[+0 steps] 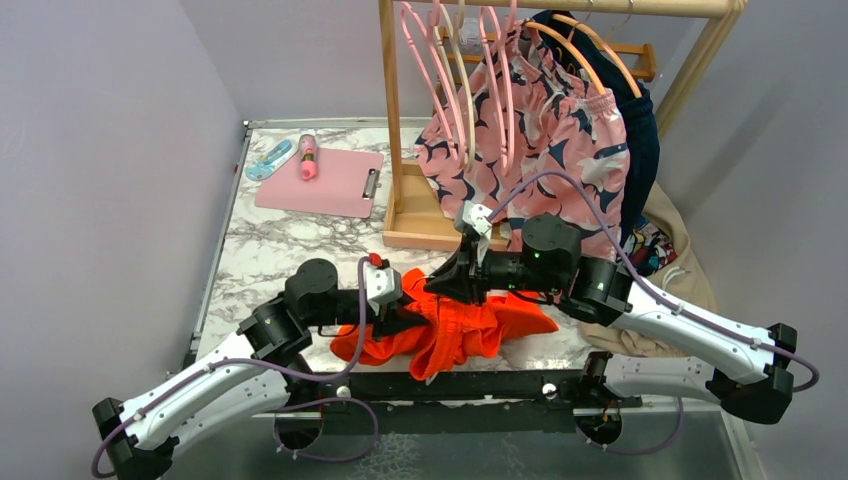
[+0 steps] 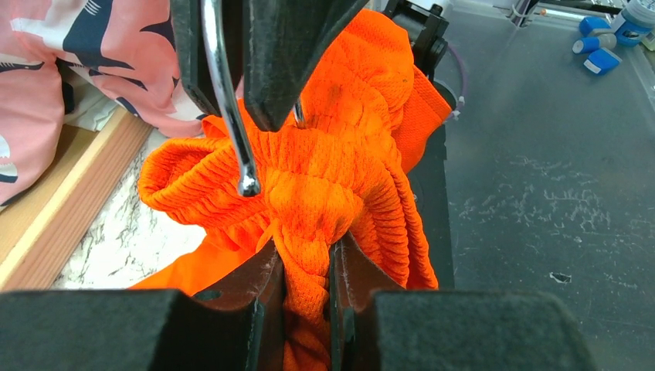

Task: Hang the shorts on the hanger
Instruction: Hang the shorts on the hanger.

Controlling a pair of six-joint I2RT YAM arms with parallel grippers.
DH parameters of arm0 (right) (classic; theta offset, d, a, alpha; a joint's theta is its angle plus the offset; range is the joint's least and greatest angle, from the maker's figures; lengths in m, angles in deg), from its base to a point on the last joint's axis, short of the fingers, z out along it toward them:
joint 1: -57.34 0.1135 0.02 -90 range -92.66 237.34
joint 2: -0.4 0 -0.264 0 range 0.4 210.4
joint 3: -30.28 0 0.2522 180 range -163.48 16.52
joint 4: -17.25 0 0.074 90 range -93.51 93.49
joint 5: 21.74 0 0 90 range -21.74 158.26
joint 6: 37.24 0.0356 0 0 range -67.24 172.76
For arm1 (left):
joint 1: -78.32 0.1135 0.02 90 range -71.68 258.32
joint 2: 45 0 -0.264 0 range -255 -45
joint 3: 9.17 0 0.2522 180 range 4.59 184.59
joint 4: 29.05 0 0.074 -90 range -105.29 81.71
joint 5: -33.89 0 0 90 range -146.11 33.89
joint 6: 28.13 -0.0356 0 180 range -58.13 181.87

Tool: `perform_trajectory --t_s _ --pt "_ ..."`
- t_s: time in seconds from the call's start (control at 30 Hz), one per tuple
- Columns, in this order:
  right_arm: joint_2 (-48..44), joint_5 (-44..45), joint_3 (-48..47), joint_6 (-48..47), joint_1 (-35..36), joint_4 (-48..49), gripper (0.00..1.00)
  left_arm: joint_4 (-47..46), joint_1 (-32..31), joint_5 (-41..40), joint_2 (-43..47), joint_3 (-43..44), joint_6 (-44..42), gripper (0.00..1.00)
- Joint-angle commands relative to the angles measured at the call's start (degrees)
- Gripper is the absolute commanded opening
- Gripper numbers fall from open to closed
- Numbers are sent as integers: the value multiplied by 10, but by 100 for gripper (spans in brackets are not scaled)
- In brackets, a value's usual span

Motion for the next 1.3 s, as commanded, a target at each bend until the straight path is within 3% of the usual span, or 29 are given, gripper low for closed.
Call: perform_trajectory --t_s 0.0,0.03,0.1,0.27,0.4,0.73,1.27 --pt "-3 3 7 7 2 27 9 -40 -1 9 9 28 -4 0" --pt "-6 6 8 7 2 27 2 -39 -1 6 11 29 -4 0" --pt "-13 14 12 7 2 31 1 -33 -1 -2 13 31 -7 0" --pt "-52 30 36 11 1 46 1 -17 -1 -56 41 29 -4 33" --pt "-82 54 61 22 2 51 1 -25 -1 -94 87 9 5 42" --pt "-121 96 78 29 1 50 1 16 -1 -130 115 21 -1 43" --pt "-116 83 72 32 2 57 1 5 -1 -153 83 33 -18 32"
